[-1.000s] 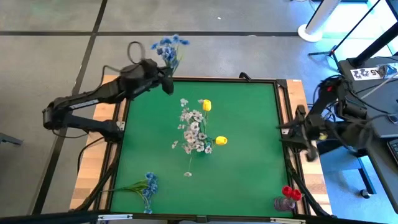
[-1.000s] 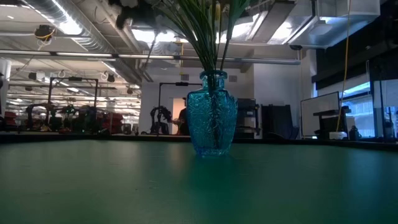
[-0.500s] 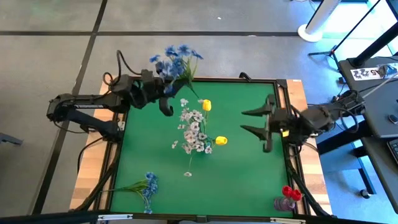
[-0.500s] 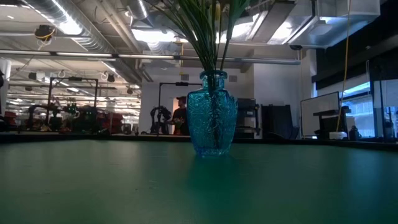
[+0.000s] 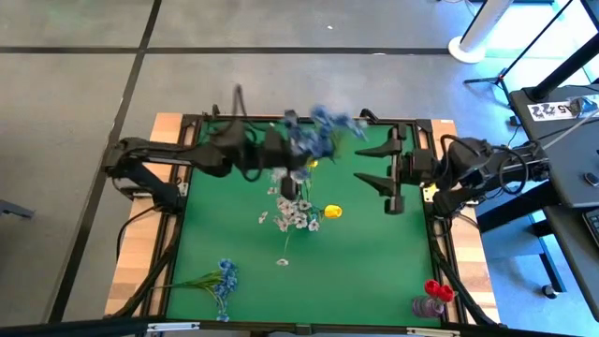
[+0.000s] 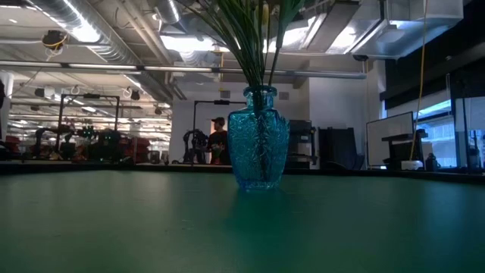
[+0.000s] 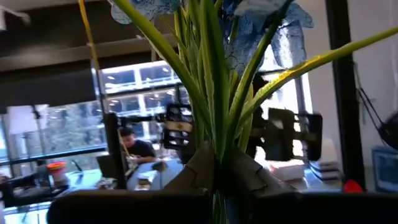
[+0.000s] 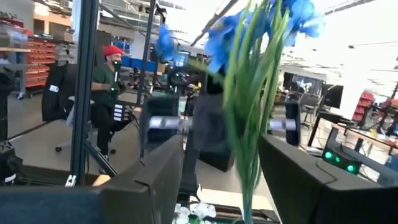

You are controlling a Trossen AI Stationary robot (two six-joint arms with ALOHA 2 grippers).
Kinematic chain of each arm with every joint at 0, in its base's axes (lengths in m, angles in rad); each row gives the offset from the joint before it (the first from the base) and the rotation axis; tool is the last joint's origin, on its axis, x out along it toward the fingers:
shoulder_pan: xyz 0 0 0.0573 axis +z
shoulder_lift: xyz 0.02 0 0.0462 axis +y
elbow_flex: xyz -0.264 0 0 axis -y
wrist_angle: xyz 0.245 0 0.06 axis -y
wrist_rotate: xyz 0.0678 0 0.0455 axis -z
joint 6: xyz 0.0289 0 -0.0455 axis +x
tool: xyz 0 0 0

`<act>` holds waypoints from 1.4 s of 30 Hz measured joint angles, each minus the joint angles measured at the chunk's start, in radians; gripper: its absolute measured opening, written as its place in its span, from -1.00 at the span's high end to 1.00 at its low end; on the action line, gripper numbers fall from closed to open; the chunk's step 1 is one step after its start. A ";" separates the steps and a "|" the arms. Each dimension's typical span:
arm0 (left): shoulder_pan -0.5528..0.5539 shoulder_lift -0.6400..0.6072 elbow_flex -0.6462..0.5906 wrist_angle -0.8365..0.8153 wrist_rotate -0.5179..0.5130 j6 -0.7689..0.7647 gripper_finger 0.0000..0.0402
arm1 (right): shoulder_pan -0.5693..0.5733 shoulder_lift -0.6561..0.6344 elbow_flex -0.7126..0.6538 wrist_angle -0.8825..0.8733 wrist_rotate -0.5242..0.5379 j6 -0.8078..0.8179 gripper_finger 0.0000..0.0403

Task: Sort flowers into vase by color
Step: Put the top blue flowers into the purple vase

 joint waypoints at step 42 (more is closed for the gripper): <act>-0.155 0.023 0.050 -0.270 -0.102 0.065 0.25 | 0.064 -0.160 -0.030 -0.096 0.043 0.150 0.94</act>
